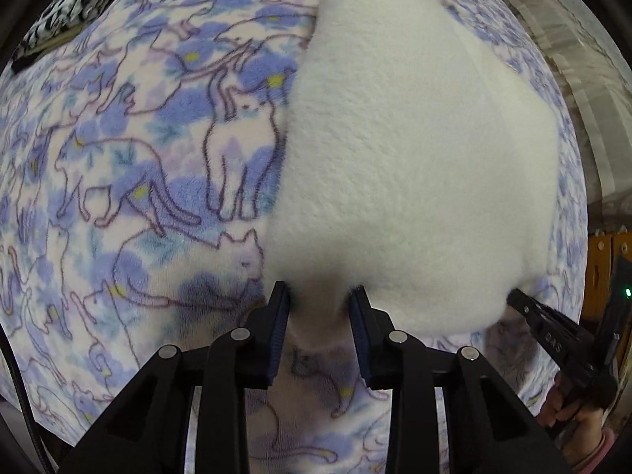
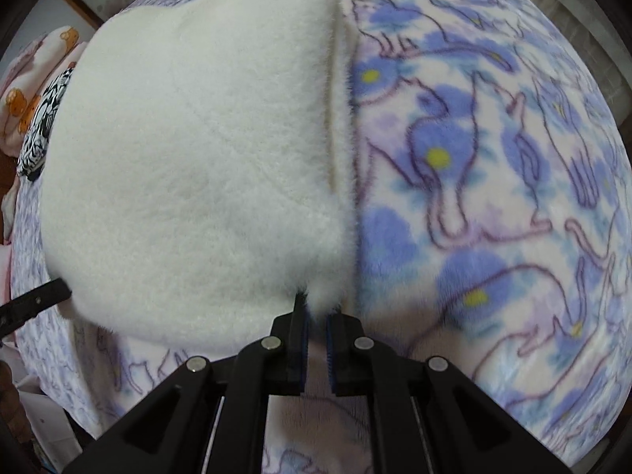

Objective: Fold large clothes
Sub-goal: 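Press and smooth the folded cream cardigan with both tools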

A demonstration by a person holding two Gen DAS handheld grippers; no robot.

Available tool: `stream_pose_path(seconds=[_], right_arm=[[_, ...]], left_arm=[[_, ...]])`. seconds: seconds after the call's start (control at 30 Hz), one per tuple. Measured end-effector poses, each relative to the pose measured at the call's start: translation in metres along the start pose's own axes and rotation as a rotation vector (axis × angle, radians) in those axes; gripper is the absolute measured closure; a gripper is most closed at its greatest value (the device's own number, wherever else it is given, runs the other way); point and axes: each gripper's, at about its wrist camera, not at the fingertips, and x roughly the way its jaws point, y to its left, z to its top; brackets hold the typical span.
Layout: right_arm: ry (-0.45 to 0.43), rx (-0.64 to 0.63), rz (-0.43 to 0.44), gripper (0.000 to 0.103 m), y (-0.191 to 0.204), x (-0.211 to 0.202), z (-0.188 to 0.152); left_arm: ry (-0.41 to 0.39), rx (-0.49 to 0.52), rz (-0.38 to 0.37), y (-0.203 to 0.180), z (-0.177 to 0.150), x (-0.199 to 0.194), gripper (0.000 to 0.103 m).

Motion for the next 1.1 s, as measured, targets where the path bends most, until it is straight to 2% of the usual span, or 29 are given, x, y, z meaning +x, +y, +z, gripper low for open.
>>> stream_pose_path(seconds=[0.13,0.27,0.37,0.5,0.63,0.73,0.77,0.83,0.9,1.1], right_arm=[[-0.018,-0.021,0.003,0.097,0.006,0.004,0.005],[-0.033,-0.005,0.004,0.095,0.011,0.001,0.008],[-0.095,-0.008,0.012,0.095,0.015,-0.014,0.001],[-0.204,-0.072,-0.048,0.094,0.022,-0.046,-0.025],[-0.298,-0.152,-0.078,0.091,0.044,-0.074,-0.042],[-0.348,-0.197,-0.012,0.091,0.058,-0.091,-0.047],[-0.372,-0.209,0.002,0.091,0.062,-0.095,-0.049],[-0.402,-0.230,0.070,0.093,0.071,-0.100,-0.045],[-0.376,-0.244,0.133,0.103,0.080,-0.091,-0.037],[-0.333,-0.118,0.246,0.103,0.092,-0.045,-0.013]], left_arm=[[0.012,-0.037,-0.023,0.010,0.006,0.014,0.071],[-0.025,0.015,-0.008,0.005,-0.002,0.004,0.070],[-0.057,0.038,-0.004,0.004,-0.008,-0.010,0.070],[-0.087,0.060,0.040,0.001,-0.022,-0.035,0.070],[-0.082,0.104,-0.014,-0.014,-0.036,-0.055,0.071],[-0.087,0.163,-0.018,-0.033,-0.040,-0.058,0.082],[-0.086,0.167,-0.031,-0.037,-0.039,-0.056,0.095],[-0.071,0.166,-0.057,-0.044,-0.033,-0.050,0.095],[-0.072,0.165,-0.051,-0.047,-0.022,-0.044,0.096],[-0.084,0.118,-0.106,-0.046,0.010,-0.023,0.096]])
